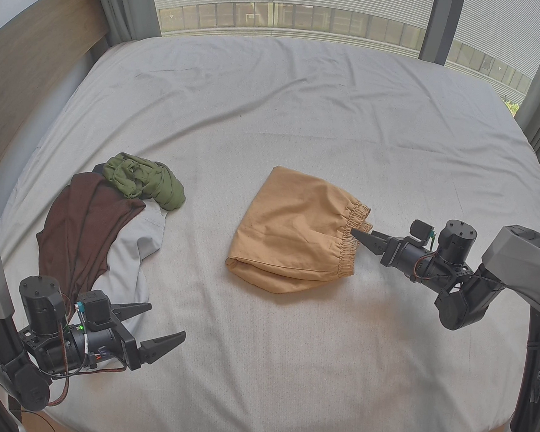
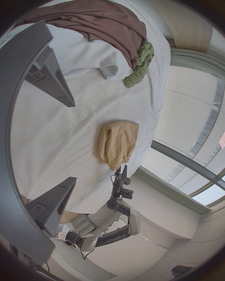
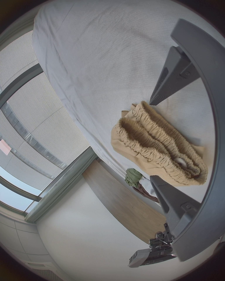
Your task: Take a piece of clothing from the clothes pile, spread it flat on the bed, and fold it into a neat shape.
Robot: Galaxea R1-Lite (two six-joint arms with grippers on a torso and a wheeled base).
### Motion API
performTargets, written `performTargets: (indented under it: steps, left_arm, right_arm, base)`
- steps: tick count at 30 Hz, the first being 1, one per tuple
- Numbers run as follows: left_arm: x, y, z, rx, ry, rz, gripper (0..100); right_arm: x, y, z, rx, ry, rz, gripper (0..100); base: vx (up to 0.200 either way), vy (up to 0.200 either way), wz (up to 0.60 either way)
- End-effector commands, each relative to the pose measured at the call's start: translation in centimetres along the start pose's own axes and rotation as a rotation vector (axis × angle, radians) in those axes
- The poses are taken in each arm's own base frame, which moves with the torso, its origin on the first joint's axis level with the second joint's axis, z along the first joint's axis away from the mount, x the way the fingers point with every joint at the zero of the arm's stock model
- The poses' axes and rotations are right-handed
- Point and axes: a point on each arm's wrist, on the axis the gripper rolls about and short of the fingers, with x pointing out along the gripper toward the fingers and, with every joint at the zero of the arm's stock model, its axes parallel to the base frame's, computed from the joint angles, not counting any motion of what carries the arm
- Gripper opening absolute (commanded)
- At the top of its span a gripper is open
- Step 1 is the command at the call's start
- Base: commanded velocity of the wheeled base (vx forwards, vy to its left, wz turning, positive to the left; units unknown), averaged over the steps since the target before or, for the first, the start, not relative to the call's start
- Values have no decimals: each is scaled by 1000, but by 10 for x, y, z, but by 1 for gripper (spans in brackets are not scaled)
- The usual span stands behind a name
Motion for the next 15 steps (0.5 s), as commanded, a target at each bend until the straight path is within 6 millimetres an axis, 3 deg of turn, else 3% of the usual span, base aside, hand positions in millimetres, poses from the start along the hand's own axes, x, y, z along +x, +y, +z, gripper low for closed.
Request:
performTargets:
  steps: [1, 8, 12, 15]
  left_arm:
    - [0, 0, 0, -1, 1, -1, 100]
    - [1, -1, -1, 1, 5, -5, 100]
    - [1, -1, -1, 0, 6, -3, 100]
    - [0, 0, -1, -2, 7, -2, 100]
  right_arm:
    - [-3, 9, 13, -29, -42, 19, 100]
    - [-18, 70, 52, -87, -109, 125, 100]
    - [-10, 101, 39, -70, -57, 192, 100]
    - [0, 107, 23, -54, -24, 200, 100]
  base:
    - [0, 0, 0]
    - [0, 0, 0]
    - [0, 0, 0]
    - [0, 0, 0]
